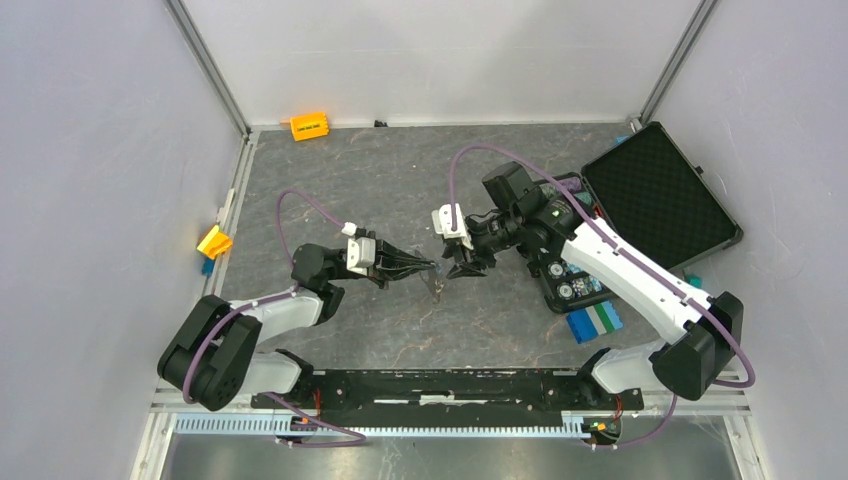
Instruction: Put the keys on the keyring
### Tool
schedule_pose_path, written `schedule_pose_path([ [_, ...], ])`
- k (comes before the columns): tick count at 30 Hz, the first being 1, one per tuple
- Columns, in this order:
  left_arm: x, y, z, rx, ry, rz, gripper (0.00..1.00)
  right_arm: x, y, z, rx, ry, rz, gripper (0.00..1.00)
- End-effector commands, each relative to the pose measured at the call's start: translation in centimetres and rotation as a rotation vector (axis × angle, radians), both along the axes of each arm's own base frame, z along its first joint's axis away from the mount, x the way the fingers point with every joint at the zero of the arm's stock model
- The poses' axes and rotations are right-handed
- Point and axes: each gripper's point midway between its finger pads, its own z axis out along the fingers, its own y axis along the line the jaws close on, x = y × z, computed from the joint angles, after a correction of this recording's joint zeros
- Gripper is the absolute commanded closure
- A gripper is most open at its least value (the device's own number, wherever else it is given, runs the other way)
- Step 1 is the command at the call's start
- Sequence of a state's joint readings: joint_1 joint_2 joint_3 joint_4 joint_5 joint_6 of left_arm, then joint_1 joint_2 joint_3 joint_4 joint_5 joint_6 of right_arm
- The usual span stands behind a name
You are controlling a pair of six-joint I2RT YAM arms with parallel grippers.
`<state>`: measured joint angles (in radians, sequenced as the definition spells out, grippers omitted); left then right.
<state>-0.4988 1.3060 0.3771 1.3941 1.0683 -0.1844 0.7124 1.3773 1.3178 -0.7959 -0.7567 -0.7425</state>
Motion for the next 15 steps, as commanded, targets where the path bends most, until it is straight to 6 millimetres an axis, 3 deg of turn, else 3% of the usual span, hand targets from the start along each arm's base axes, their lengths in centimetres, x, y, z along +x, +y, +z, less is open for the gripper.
schedule_pose_path([
  [1, -0.5, 0.3, 1.3, -0.036, -0.046, -0.007, 0.98, -0.9, 0.7, 0.9, 0.051, 0.022, 0.061, 0.53],
  [15, -0.6, 0.4, 1.3, -0.034, -0.051, -0.01, 0.98, 0.3, 1.6, 0.4, 0.049, 0.04, 0.022, 0.76],
])
